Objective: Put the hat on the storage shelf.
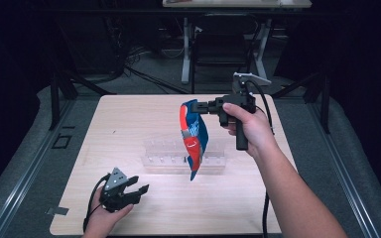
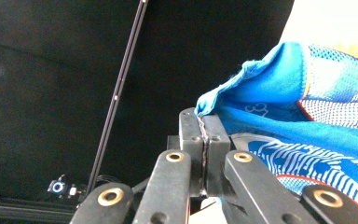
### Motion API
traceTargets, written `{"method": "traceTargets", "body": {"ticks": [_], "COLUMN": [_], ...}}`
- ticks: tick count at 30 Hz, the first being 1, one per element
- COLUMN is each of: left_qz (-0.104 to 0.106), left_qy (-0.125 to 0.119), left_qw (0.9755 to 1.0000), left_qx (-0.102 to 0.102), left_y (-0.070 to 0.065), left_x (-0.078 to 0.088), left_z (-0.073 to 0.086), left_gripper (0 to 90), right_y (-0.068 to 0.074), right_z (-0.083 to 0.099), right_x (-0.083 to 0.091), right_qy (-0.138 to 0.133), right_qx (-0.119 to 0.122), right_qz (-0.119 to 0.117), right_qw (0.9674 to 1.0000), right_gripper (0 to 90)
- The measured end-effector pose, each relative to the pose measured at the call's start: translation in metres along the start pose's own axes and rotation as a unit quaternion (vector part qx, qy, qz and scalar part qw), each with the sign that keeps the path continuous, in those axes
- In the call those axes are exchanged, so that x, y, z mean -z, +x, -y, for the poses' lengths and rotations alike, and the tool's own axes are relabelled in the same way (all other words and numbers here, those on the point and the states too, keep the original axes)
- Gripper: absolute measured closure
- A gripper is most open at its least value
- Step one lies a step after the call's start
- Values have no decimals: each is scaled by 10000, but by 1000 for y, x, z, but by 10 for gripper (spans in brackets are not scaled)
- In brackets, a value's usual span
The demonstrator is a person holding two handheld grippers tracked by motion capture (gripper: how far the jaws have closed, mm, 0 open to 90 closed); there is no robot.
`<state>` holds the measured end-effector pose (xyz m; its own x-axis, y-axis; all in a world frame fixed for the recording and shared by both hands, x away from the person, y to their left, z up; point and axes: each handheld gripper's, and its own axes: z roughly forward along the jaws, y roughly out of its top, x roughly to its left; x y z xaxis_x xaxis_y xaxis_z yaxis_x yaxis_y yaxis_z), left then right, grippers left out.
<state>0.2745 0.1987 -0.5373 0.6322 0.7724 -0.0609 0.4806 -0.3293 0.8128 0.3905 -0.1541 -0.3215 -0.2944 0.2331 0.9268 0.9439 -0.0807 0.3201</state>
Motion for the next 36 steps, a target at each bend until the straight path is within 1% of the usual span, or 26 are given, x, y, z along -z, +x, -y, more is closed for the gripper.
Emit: {"method": "traceTargets", "body": {"ticks": [1, 2, 3, 4, 5, 7, 11, 12, 13, 15, 16, 17, 18, 21, 22, 25, 26, 27, 28, 30, 31, 32, 33, 34, 35, 36], "left_qz": [0, 30, 97, 185, 185, 296, 499, 529, 543, 574, 554, 603, 629, 607, 558, 526, 480, 417, 313, 381, 366, 324, 280, 258, 222, 165], "left_qy": [0, -26, -97, -207, -207, -277, -476, -497, -510, -525, -529, -516, -534, -563, -579, -608, -628, -637, -682, -635, -645, -666, -648, -644, -652, -663], "left_qw": [10000, 10000, 9999, 9996, 9996, 9990, 9969, 9962, 9959, 9954, 9954, 9951, 9946, 9942, 9943, 9944, 9944, 9945, 9943, 9944, 9943, 9941, 9939, 9939, 9939, 9938], "left_qx": [0, -23, -34, -98, -98, -172, -376, -471, -508, -566, -582, -584, -632, -683, -693, -688, -697, -720, -753, -760, -772, -792, -843, -858, -864, -878], "left_y": [0, -3, -7, -14, -14, -22, -44, -51, -55, -60, -64, -66, -72, -75, -78, -80, -81, -82, -83, -82, -83, -83, -83, -84, -83, -82], "left_x": [0, 0, -1, -2, -2, -3, -7, -9, -10, -14, -16, -18, -22, -25, -29, -32, -33, -34, -35, -37, -37, -37, -36, -36, -35, -34], "left_z": [0, -4, -9, -18, -18, -26, -44, -49, -52, -56, -58, -60, -64, -68, -72, -77, -78, -80, -81, -83, -83, -83, -82, -82, -82, -82], "left_gripper": [478, 478, 480, 482, 483, 484, 484, 485, 485, 485, 486, 486, 486, 489, 497, 527, 556, 556, 579, 645, 663, 713, 713, 754, 770, 841], "right_y": [0, 1, 2, 4, 4, 5, 5, 4, 4, 3, 3, 2, 2, 2, 1, 1, 1, 1, 1, 1, 2, 2, 2, 1, 1, 1], "right_z": [0, 0, -1, -2, -2, -2, -3, -3, -3, -3, -4, -4, -5, -6, -6, -6, -6, -6, -6, -6, -6, -6, -6, -6, -6, -6], "right_x": [0, -1, -2, -4, -4, -4, -4, -4, -5, -6, -6, -7, -8, -8, -9, -10, -11, -11, -11, -11, -11, -10, -10, -10, -10, -9], "right_qy": [0, 17, 41, 20, 20, 1, -23, -13, -42, -68, -82, -68, -116, -126, -133, -139, -142, -142, -135, -143, -146, -137, -137, -116, -114, -125], "right_qx": [0, 25, 43, 62, 62, 71, 91, 87, 73, 67, 63, 93, 60, 48, 47, 50, 61, 61, 63, 69, 70, 77, 77, 103, 105, 92], "right_qz": [0, 19, 32, 53, 53, 61, 114, 109, 87, 60, 48, 34, 20, 9, 1, 5, 3, 3, 0, 13, 16, 20, 20, 25, 28, 28], "right_qw": [10000, 10000, 10000, 10000, 10000, 10000, 9999, 9999, 9999, 9999, 9999, 9999, 9999, 9999, 9999, 9999, 9999, 9999, 9999, 9999, 9999, 9999, 9999, 9999, 9999, 9999], "right_gripper": [900, 900, 900, 900, 900, 900, 900, 900, 900, 900, 900, 900, 900, 900, 900, 899, 900, 900, 900, 899, 900, 899, 899, 899, 899, 900]}}
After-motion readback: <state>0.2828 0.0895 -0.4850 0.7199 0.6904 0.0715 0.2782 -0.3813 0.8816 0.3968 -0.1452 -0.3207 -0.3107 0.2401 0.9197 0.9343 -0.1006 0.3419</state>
